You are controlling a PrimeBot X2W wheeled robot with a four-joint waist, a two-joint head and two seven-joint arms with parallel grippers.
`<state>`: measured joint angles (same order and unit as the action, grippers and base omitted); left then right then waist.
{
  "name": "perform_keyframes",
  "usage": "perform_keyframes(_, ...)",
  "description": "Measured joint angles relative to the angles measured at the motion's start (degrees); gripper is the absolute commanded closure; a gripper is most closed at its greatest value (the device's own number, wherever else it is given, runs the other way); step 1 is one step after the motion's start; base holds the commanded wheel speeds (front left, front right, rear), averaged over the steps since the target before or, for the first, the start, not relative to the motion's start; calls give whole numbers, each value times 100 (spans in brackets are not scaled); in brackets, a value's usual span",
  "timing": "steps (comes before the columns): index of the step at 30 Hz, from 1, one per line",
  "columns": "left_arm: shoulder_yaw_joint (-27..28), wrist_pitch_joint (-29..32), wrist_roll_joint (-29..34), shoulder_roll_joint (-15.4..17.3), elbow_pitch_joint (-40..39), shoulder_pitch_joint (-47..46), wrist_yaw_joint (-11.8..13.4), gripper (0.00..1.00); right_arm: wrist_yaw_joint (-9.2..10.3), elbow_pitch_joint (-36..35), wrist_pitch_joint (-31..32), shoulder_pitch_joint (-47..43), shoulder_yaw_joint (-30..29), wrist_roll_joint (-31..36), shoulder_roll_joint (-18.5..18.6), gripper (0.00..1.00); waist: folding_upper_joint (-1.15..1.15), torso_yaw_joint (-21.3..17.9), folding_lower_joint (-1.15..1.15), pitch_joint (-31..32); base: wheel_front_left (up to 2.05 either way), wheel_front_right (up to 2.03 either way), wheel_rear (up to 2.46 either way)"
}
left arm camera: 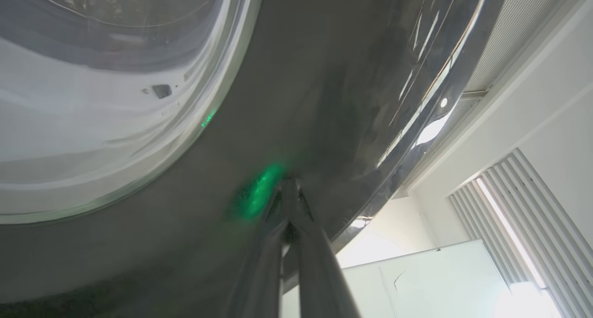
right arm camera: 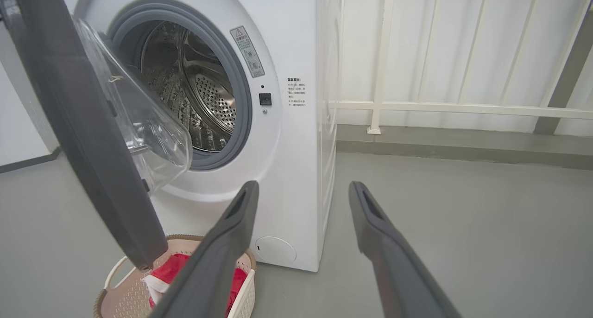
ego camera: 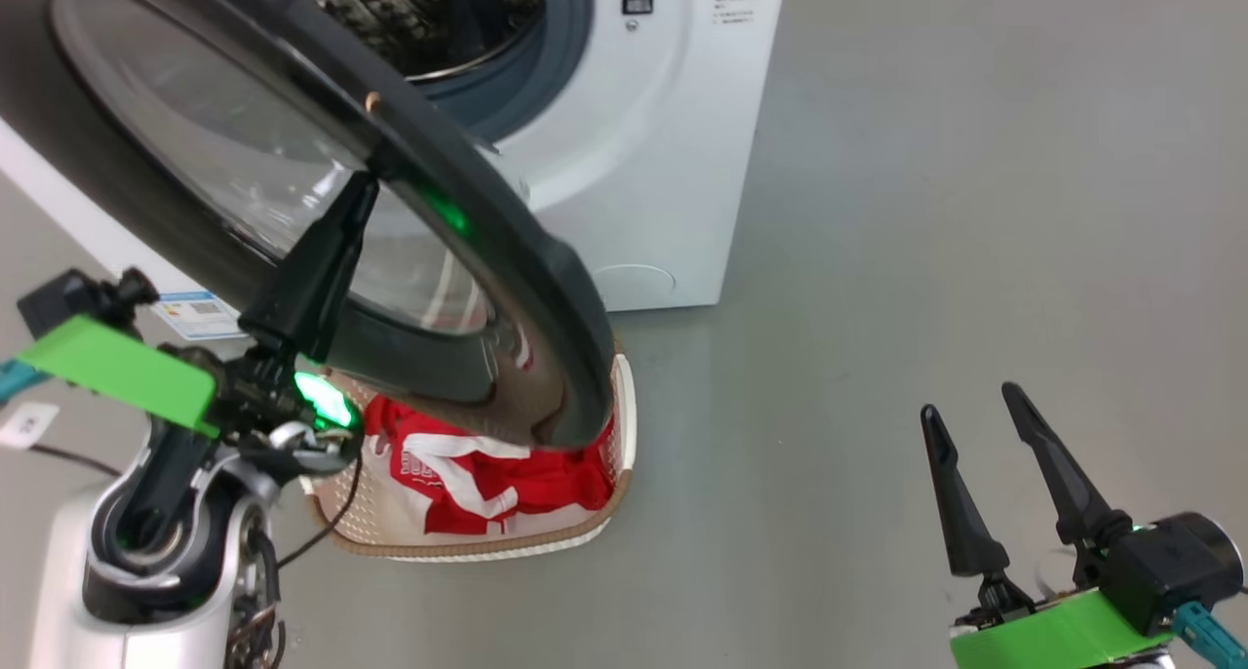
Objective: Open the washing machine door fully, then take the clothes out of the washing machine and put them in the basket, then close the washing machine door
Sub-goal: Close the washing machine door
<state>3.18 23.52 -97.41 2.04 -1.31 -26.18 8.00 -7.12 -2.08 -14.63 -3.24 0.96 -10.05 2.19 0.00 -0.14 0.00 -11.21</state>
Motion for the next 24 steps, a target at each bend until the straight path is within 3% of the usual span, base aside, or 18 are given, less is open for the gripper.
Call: perform_keyframes(24,10,-303,266,22,1209,-1567,-459,100,0,-54,0,444,92,1,2,0,0,-611,0,-809,0,0,0)
